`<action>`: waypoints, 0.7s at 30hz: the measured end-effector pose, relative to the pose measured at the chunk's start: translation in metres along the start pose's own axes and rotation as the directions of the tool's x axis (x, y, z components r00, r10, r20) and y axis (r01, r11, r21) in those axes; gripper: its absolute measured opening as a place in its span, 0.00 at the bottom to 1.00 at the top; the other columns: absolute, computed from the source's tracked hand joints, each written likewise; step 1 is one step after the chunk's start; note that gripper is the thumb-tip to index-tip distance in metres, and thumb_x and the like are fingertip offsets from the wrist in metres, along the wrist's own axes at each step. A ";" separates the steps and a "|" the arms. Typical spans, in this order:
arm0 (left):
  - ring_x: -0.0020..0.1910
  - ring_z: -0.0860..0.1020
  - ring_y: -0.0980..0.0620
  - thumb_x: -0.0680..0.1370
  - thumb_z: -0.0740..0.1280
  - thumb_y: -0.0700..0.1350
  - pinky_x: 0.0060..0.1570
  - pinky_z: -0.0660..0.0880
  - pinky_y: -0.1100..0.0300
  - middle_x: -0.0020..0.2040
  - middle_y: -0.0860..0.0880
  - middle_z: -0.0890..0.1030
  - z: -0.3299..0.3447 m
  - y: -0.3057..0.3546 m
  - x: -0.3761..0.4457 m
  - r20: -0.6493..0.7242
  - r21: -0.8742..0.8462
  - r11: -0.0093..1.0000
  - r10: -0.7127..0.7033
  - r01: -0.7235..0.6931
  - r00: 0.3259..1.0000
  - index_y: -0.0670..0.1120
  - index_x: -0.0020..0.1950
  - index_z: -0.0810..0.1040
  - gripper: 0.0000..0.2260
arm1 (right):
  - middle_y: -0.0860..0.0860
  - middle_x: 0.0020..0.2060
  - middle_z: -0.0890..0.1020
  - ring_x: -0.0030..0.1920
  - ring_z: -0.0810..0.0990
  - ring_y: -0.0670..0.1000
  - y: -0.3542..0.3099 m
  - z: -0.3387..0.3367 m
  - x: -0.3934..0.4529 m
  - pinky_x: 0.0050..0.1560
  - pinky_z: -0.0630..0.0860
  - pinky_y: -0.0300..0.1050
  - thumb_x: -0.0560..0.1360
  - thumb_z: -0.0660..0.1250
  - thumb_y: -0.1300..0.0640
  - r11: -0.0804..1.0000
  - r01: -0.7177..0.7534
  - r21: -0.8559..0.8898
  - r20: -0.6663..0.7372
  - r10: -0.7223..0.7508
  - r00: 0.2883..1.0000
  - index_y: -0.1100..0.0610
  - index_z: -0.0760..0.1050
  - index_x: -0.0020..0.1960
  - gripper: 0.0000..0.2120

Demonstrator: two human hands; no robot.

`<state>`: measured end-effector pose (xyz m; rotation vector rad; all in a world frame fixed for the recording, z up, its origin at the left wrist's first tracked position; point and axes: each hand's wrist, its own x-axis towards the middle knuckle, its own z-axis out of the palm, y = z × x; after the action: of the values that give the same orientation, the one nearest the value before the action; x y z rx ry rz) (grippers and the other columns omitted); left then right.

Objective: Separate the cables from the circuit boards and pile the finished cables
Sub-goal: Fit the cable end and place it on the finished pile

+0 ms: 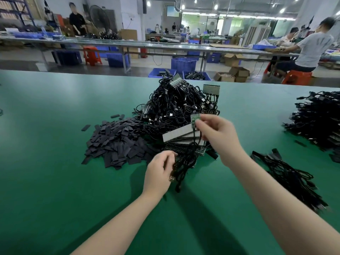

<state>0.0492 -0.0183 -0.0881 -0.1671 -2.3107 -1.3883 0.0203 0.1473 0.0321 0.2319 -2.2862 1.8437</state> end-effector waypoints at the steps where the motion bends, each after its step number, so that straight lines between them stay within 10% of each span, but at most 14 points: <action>1: 0.47 0.78 0.59 0.83 0.58 0.51 0.47 0.74 0.67 0.46 0.57 0.81 -0.003 0.007 0.005 -0.023 -0.084 0.996 -0.021 0.019 1.000 0.54 0.54 0.79 0.10 | 0.47 0.38 0.83 0.38 0.77 0.47 0.008 0.001 -0.002 0.49 0.80 0.47 0.76 0.72 0.56 1.000 -0.017 -0.006 -0.007 0.017 1.000 0.49 0.81 0.53 0.06; 5: 0.50 0.80 0.61 0.80 0.59 0.54 0.48 0.74 0.70 0.50 0.62 0.83 -0.017 0.043 0.030 0.042 -0.354 0.935 -0.024 0.037 0.999 0.60 0.54 0.79 0.10 | 0.47 0.32 0.83 0.34 0.80 0.46 0.021 0.006 -0.004 0.49 0.79 0.49 0.76 0.72 0.58 0.998 -0.059 0.039 0.049 0.057 0.997 0.49 0.80 0.48 0.05; 21: 0.36 0.79 0.66 0.73 0.74 0.45 0.40 0.73 0.74 0.39 0.57 0.81 -0.018 0.064 0.045 0.126 -0.234 0.967 -0.069 0.097 0.990 0.55 0.48 0.80 0.07 | 0.50 0.34 0.86 0.36 0.82 0.45 0.028 0.001 -0.007 0.46 0.80 0.44 0.74 0.75 0.56 1.000 0.024 -0.005 0.086 -0.023 0.996 0.53 0.82 0.44 0.03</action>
<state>0.0349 -0.0077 -0.0101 -0.2326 -2.2589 -1.7428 0.0197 0.1521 0.0033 0.3423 -2.3342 1.8496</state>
